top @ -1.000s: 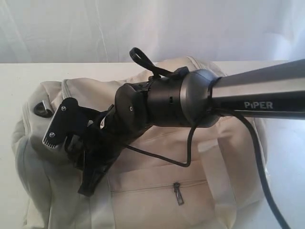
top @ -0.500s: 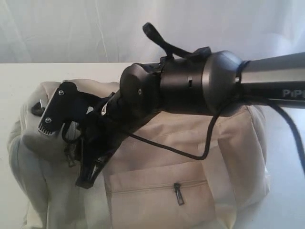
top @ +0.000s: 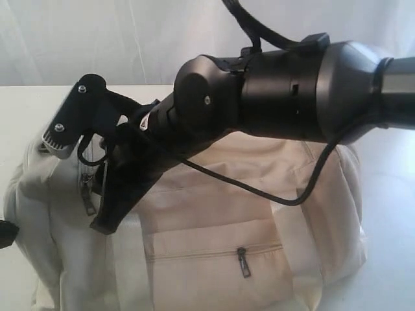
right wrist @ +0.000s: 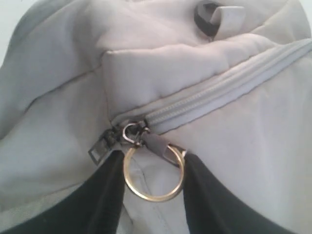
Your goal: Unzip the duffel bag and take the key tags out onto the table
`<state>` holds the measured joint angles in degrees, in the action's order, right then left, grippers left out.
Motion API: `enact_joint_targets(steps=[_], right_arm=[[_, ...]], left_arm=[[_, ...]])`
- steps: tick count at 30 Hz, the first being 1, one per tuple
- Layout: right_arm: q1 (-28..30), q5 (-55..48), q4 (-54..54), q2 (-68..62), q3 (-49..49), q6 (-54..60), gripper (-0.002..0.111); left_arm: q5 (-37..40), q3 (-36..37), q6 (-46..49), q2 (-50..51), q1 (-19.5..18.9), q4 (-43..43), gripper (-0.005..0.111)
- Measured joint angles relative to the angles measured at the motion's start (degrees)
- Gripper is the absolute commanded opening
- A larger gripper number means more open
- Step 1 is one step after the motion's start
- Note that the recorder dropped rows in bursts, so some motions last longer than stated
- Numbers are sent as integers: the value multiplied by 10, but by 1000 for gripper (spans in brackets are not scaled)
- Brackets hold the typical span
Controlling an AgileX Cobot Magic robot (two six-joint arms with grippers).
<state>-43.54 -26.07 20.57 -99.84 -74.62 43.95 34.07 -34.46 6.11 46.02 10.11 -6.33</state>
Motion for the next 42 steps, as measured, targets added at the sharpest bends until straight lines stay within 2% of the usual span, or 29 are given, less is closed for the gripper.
enact_joint_targets(steps=[2, 8, 14, 18, 25, 27, 29, 34, 36, 42], right_arm=[[0, 6, 0, 0, 0, -2, 7], [0, -6, -1, 13, 0, -4, 7], [0, -70, -50, 47, 0, -4, 7], [0, -121, -66, 62, 0, -4, 7], [0, -119, -70, 66, 0, -4, 7], [0, -100, -71, 66, 0, -4, 6], [0, -77, -71, 66, 0, -4, 3], [0, -14, -73, 62, 0, -4, 0], [0, 9, -73, 54, 0, -4, 0], [0, 45, -76, 22, -12, -4, 0]], left_arm=[[-34, 15, 0, 0, 0, -2, 55], [-92, 39, 0, -1, 0, -35, 74], [-102, 41, 6, -1, 0, -92, 74], [-104, 41, 50, -1, 0, -145, 74], [-108, 41, 135, 29, 0, -233, 73], [-109, 41, 155, 44, 0, -253, 68], [-112, 41, 167, 56, 0, -263, 57], [-120, 41, 175, 73, 0, -268, 13], [-122, 41, 175, 76, 0, -268, 0], [-114, 41, 177, 76, 0, -259, 0]])
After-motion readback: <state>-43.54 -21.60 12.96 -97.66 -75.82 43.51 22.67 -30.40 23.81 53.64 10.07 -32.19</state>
